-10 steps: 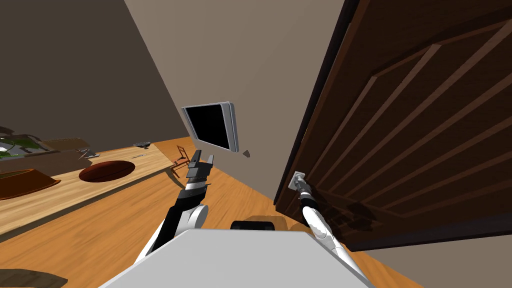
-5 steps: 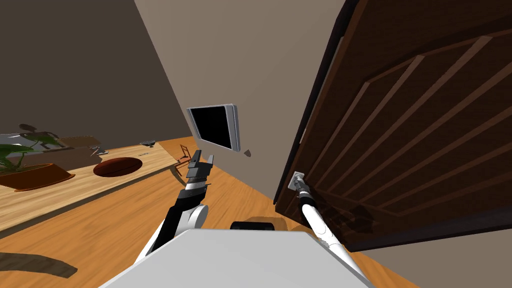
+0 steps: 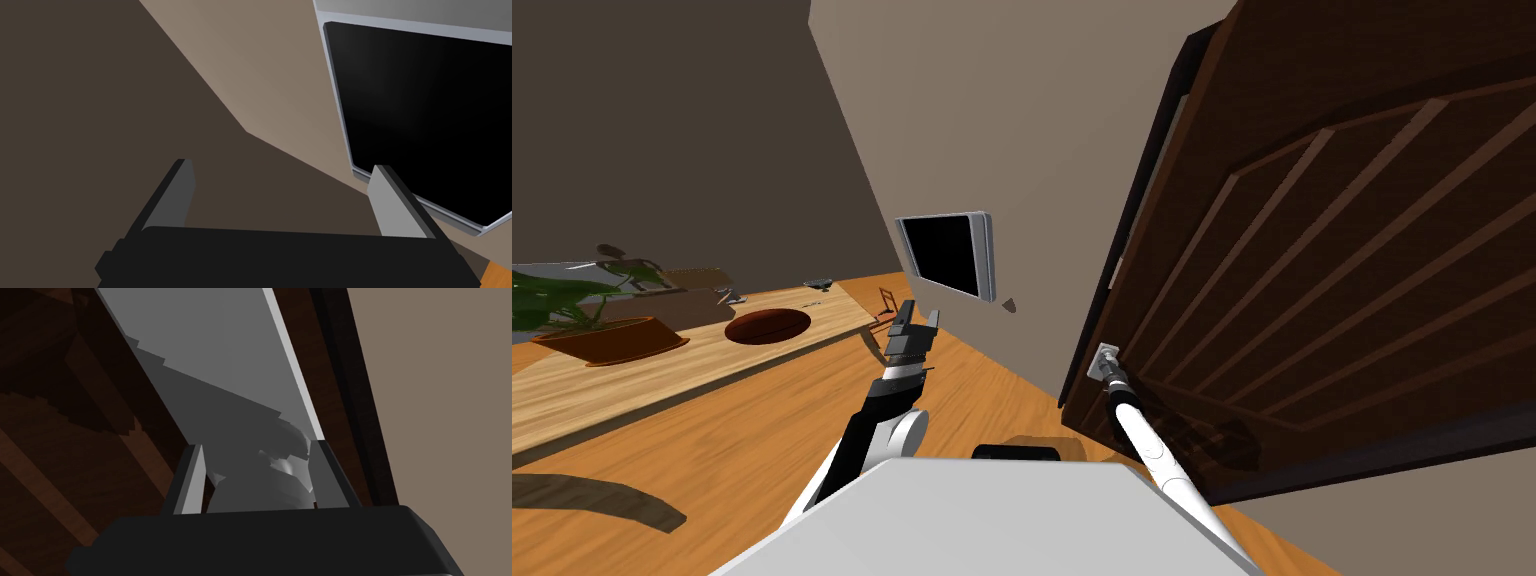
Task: Pull the door open
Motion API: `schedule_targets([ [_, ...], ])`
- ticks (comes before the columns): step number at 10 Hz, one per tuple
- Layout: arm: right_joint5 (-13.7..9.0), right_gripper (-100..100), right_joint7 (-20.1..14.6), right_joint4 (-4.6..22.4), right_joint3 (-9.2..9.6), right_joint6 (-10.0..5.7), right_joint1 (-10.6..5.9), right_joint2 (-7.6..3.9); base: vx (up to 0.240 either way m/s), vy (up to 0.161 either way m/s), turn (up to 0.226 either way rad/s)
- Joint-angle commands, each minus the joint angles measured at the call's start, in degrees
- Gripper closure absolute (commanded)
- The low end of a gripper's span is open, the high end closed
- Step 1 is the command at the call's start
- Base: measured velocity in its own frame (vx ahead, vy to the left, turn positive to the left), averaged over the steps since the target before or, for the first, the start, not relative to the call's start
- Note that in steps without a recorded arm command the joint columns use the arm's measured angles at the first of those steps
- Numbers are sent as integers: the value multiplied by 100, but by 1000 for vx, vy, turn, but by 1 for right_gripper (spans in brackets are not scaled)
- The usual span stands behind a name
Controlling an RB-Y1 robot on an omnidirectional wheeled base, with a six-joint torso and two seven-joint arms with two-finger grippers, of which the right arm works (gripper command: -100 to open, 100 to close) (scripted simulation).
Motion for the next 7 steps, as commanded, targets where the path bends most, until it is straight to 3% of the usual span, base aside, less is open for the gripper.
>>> schedule_targets([
  [1,-286,100,-20,168,3,-151,-24,25,-60,-2,28],
  [3,-488,100,-20,168,3,-151,-24,25,-31,2,14],
  [4,-683,100,-45,246,-2,-277,-94,33,-33,-3,24],
  [6,-902,100,-45,246,-2,-277,-94,33,-37,0,16],
  [7,-1047,100,-70,323,-6,-402,-163,41,-37,-11,-11],
])
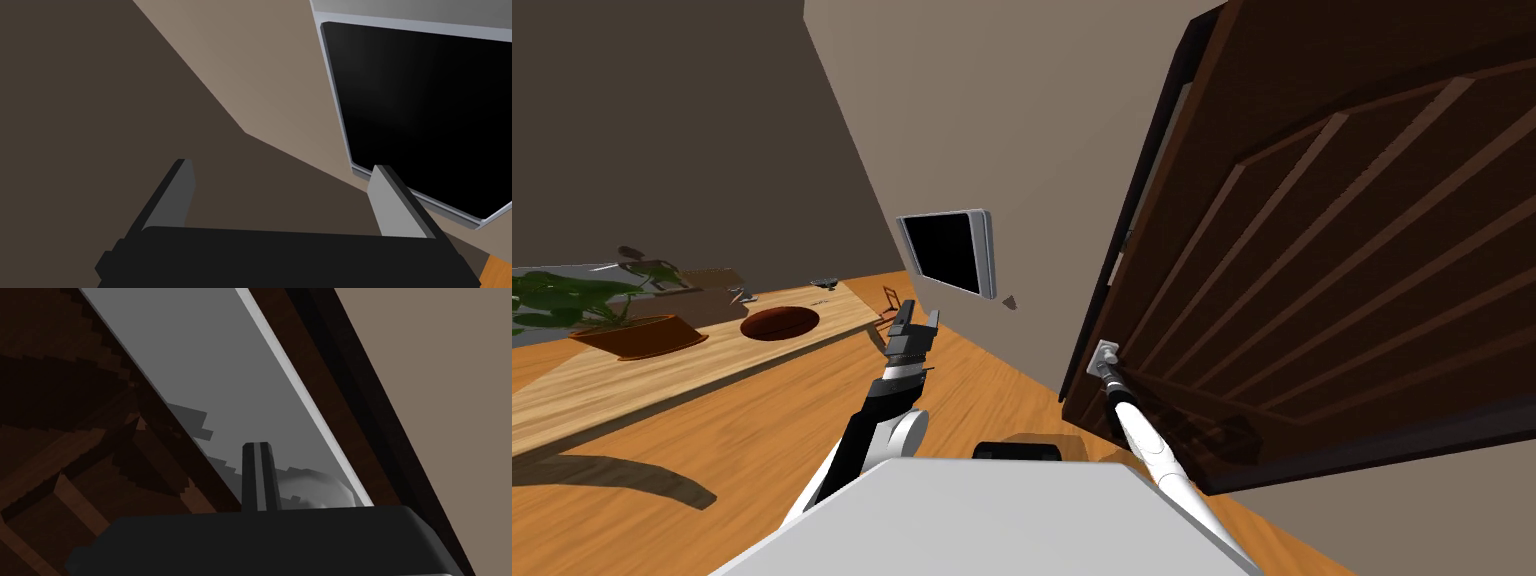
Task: Pull the door open
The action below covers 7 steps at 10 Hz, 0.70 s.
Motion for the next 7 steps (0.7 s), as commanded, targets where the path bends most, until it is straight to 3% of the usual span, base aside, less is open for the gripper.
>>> schedule_targets([
  [1,175,-100,9,-47,36,99,44,-38,-54,5,-7],
  [6,962,-100,45,-244,187,511,226,-197,-87,38,-14],
  [7,1070,-100,45,-244,187,511,226,-197,-57,38,-8],
])
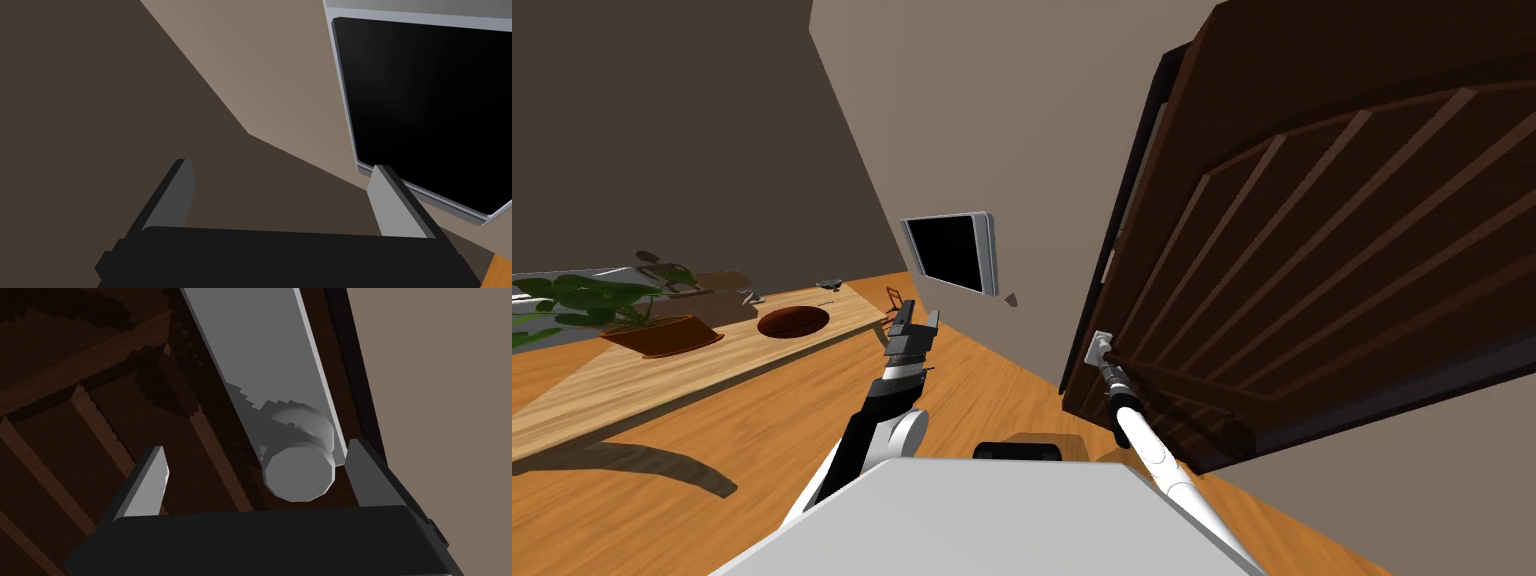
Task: Pull the door open
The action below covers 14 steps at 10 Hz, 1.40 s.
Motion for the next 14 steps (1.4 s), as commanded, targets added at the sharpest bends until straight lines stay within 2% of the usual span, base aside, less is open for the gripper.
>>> schedule_targets([
  [1,286,-100,73,-98,17,94,74,-27,-59,19,-7],
  [2,465,-100,83,-146,54,195,119,-66,-67,21,-16],
  [3,589,-100,83,-146,54,195,119,-66,-59,18,-6],
  [4,782,-100,92,-193,91,295,163,-104,-57,20,-7],
  [5,848,-100,92,-193,91,295,163,-104,-42,17,-7],
  [7,1240,-100,111,-279,159,483,246,-176,-65,36,-11],
  [8,1291,-100,111,-279,159,483,246,-176,-65,37,-9],
  [11,1722,-100,134,-379,238,699,341,-258,-70,21,-10],
  [12,1804,-100,139,-400,255,745,362,-276,-66,21,-9],
  [14,1705,-100,163,-351,224,717,314,-277,38,-7,15],
])
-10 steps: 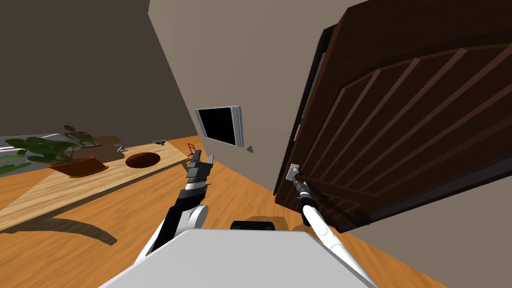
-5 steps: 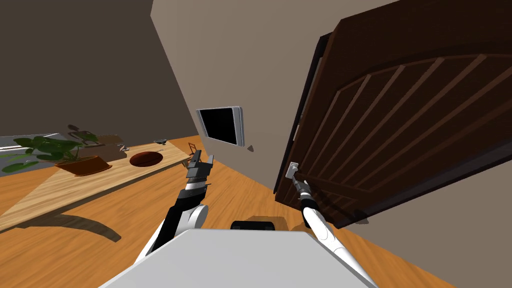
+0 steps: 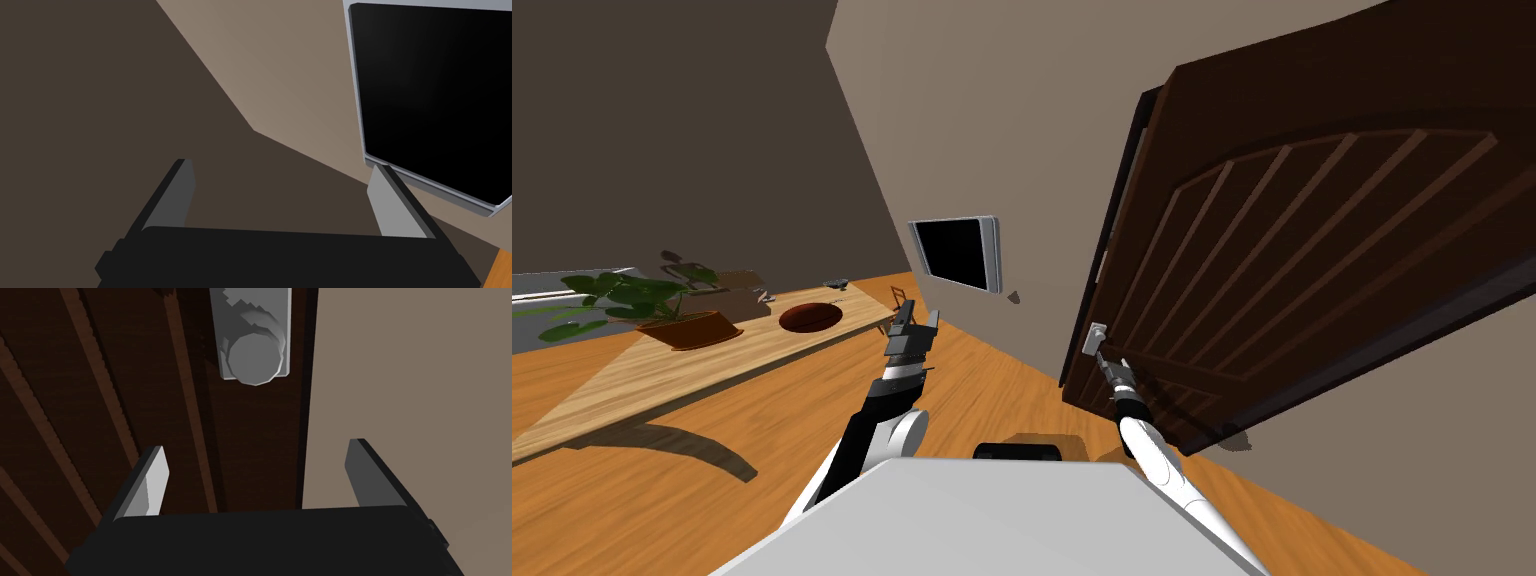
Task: Pull the door open
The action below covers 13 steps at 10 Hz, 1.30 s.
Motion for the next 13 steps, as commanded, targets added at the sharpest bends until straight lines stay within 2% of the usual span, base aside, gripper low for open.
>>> schedule_targets([
  [1,-34,-100,25,51,-10,7,-49,-6,167,-41,43],
  [6,-218,-100,167,211,-87,0,-224,-7,184,-74,52],
  [7,-202,-100,162,183,-85,-6,-204,0,87,-32,13],
  [8,-202,100,162,183,-85,-6,-204,0,-12,3,-6],
  [13,-202,100,162,183,-85,-6,-204,0,-16,5,0],
])
